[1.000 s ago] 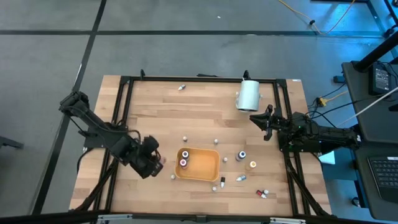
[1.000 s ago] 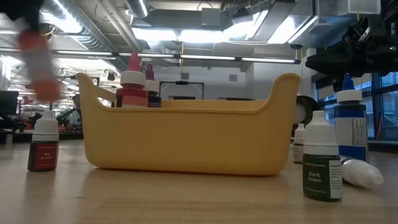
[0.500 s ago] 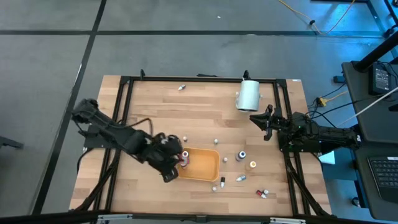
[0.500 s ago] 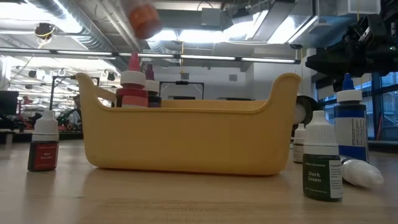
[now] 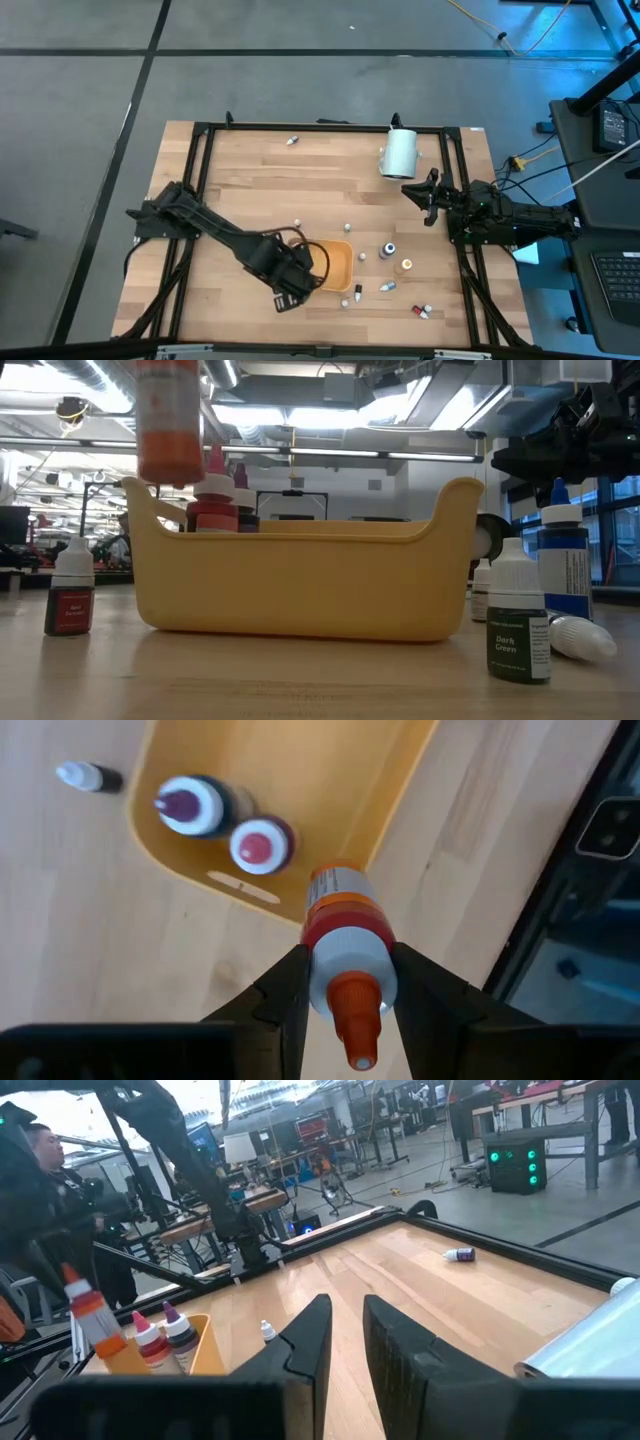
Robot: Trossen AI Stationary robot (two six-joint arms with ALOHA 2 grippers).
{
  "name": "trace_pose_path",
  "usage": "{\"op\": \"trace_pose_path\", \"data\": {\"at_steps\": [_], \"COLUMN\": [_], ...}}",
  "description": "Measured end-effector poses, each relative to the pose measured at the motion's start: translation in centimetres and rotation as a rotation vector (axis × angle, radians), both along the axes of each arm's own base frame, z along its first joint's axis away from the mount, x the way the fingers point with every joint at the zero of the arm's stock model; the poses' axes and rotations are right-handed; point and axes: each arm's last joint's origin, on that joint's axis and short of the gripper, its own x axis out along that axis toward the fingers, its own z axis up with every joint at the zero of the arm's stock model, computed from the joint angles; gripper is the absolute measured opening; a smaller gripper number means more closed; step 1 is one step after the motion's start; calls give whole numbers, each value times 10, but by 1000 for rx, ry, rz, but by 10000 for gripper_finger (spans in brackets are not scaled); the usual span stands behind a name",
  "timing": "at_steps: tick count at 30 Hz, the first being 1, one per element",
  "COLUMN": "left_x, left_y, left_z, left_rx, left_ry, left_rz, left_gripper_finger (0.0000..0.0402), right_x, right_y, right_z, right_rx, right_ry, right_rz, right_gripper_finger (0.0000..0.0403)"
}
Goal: Pick & Place food coloring
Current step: Put the large orange food coloring bottle in the yellow bin
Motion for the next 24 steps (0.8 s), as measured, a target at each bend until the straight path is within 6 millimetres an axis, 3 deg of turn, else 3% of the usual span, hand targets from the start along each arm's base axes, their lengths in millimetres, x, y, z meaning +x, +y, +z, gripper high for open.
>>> {"op": "trace_pose_path", "data": {"at_steps": [8,24], "left_x": [12,22], "left_y": [6,16], "left_z": [-16,-24], "left_rx": [23,18], "left_ry": [43,61], "left_rz": [21,56], "left_gripper_finger": [114,114], "right_x": [0,0], "right_y": [0,0], "right_z": [0,0], "right_rx": [0,0], "right_ry": [0,0], "right_rz": [1,9], "right_gripper_finger": [65,65]}}
